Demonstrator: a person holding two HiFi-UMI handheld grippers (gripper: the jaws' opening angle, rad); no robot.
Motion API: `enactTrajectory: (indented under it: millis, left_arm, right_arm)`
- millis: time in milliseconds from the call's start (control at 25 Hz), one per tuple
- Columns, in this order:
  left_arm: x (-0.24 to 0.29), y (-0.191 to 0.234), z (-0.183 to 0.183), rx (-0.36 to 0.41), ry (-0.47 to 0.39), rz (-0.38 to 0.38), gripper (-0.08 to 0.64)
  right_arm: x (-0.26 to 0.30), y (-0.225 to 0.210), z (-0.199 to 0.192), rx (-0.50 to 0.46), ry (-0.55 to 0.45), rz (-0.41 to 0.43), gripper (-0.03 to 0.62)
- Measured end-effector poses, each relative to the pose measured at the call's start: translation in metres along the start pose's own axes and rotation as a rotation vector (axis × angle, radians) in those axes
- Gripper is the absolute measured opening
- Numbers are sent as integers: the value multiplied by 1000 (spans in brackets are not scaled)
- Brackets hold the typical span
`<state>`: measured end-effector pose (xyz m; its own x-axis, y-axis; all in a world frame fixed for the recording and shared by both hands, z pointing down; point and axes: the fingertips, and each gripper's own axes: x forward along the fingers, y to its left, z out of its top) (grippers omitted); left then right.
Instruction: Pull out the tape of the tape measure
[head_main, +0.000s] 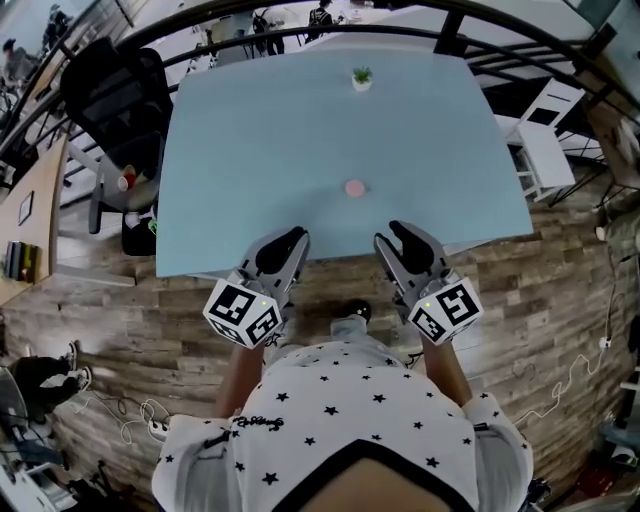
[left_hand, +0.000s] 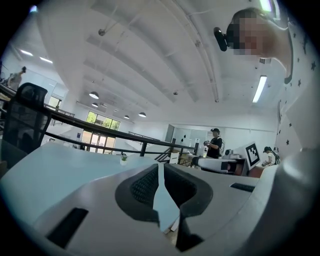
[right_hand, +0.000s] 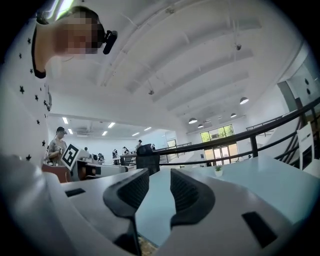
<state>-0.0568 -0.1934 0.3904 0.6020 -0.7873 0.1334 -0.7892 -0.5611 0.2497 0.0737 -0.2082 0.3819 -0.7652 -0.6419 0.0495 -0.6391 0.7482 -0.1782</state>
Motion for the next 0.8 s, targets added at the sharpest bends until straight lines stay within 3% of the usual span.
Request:
enactTrajectory:
  millis: [480, 800]
  left_arm:
    - [49, -14, -11, -23, 1, 77, 44]
    - [54, -1, -20, -31, 23, 128, 44]
  right_arm:
    - [-3, -50, -12, -17, 62, 106, 133]
    - [14, -71, -47, -31, 155, 138, 150]
